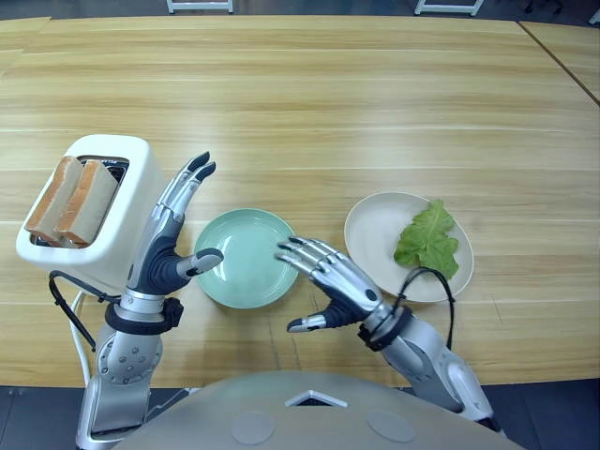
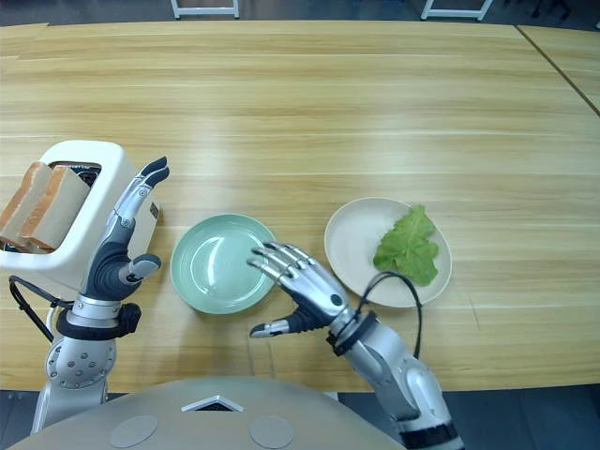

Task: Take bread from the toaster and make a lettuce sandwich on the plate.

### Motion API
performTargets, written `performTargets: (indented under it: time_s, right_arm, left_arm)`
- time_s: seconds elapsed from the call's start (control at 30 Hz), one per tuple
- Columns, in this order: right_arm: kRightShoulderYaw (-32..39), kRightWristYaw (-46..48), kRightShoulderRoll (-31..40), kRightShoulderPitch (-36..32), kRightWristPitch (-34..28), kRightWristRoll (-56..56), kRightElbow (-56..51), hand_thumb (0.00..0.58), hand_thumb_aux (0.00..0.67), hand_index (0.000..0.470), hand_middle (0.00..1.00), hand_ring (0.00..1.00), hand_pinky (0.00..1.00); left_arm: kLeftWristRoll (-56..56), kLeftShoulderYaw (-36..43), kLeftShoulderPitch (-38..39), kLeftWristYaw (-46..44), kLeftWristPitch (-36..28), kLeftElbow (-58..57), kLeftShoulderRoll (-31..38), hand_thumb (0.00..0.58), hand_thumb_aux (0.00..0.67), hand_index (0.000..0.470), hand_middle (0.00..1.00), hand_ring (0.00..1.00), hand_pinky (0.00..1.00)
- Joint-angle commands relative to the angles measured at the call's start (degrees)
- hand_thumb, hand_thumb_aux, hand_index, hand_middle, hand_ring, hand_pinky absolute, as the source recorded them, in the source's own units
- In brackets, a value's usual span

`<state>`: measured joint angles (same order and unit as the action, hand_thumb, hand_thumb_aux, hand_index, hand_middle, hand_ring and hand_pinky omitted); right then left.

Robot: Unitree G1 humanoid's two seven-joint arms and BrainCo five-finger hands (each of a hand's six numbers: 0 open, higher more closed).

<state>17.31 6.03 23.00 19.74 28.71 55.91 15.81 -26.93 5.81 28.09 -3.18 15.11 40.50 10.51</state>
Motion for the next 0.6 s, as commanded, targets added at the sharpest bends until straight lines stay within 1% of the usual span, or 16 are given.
performTargets:
  time_s: [0.03,0.17,0.3,0.43,0.6]
  right_arm:
    - [4.22,4.56,0.65,-4.44,-3.76,4.63,-4.55,0.000,0.000,0.000,0.00,0.00,0.00]
    - [5.61,9.11,3.77,-4.82,-6.75,7.00,-4.24,0.000,0.000,0.000,0.00,0.00,0.00]
    - [3.94,12.05,8.14,-2.27,-8.79,7.19,0.44,0.000,0.000,0.000,0.00,0.00,0.00]
    - [1.57,12.55,10.47,-0.18,-9.98,5.95,6.71,0.000,0.000,0.000,0.00,0.00,0.00]
    - [-1.96,11.87,11.08,0.32,-10.72,3.22,12.49,0.000,0.000,0.000,0.00,0.00,0.00]
  left_arm:
    - [-0.41,0.45,0.44,0.29,-0.05,-0.96,-0.29,0.000,0.000,0.000,0.00,0.00,0.00]
    - [-0.50,0.57,0.74,0.24,0.06,-0.89,-0.38,0.000,0.000,0.000,0.00,0.00,0.00]
    - [-0.61,0.34,0.97,0.42,0.05,-0.56,-0.46,0.000,0.000,0.000,0.00,0.00,0.00]
    - [-0.73,-0.23,0.03,0.17,-0.50,1.00,-0.56,0.000,0.000,0.000,0.00,0.00,0.00]
    - [-1.00,-2.48,-2.87,-1.44,-2.43,4.50,0.31,0.000,0.000,0.000,0.00,0.00,0.00]
